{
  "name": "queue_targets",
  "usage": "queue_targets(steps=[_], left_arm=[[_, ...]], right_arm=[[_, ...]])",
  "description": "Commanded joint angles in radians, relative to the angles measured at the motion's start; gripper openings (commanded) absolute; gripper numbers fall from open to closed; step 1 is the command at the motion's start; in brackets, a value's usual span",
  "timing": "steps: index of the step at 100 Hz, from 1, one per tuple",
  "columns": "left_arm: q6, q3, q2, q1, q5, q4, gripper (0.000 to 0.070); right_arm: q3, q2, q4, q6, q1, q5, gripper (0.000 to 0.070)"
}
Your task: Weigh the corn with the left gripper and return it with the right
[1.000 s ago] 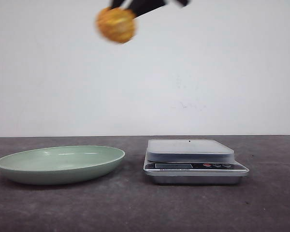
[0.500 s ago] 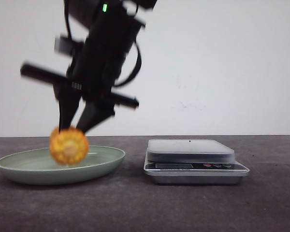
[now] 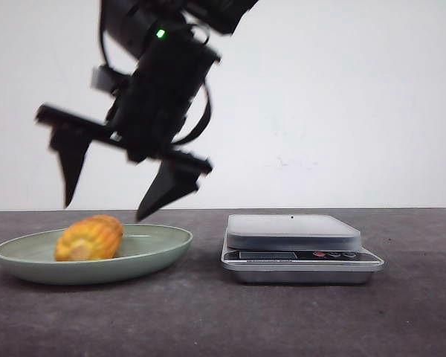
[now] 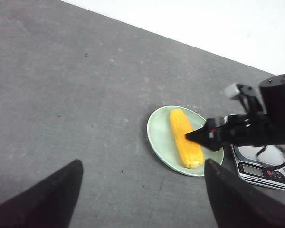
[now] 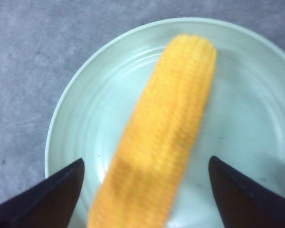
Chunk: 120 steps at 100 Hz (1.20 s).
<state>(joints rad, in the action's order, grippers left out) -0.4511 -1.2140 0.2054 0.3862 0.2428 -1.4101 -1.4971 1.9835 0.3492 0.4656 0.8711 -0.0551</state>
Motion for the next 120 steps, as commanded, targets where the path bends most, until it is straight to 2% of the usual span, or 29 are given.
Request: queue_targets(steps=[1,12,35,48,64,78,89,108,116,120], left_arm=[[0.021,-0.013,0.0,0.001,0.0,0.011,0.0463],[0.025,-0.013,0.0,0.001,-0.001,0.011,0.0463],[0.048,-0.013,0.0,0.001,-0.001,0.004,0.0463],[0.069,-0.009,0.0,0.001,0.0,0.01,0.0463],[0.069,0.024,0.0,0.001,-0.001,0.045,0.0463],[0.068,0.076,0.0,0.001,-0.005,0.081,0.0463],[0.064,0.113,-0.001,0.001,-0.018,0.119,0.0463],[0.065,0.173,0.0,0.001,-0.062,0.206,0.0454],[0.066,0.204,-0.001,0.001,-0.064,0.241,0.0384],[0.068,0.219,0.0,0.001,-0.065,0.259,0.0331]], right_arm=[[-0.024,-0.075,0.003,-0.045,-0.02,0.007,0.0533],[-0.024,-0.211,0.072,-0.11,-0.075,0.02,0.0533],[-0.023,-0.603,0.31,-0.233,-0.226,0.082,0.0532],[-0.023,-0.843,0.466,-0.252,-0.308,0.092,0.0533],[-0.023,-1.127,0.648,-0.271,-0.336,0.21,0.0533],[-0.019,-1.35,0.839,-0.211,-0.337,0.29,0.0533],[0.012,-1.49,0.911,-0.159,-0.349,0.291,0.0534],[0.183,-1.696,0.914,-0.19,-0.418,0.218,0.0533],[0.28,-1.746,0.902,-0.225,-0.449,0.177,0.0509],[0.333,-1.767,0.888,-0.241,-0.466,0.153,0.0448]])
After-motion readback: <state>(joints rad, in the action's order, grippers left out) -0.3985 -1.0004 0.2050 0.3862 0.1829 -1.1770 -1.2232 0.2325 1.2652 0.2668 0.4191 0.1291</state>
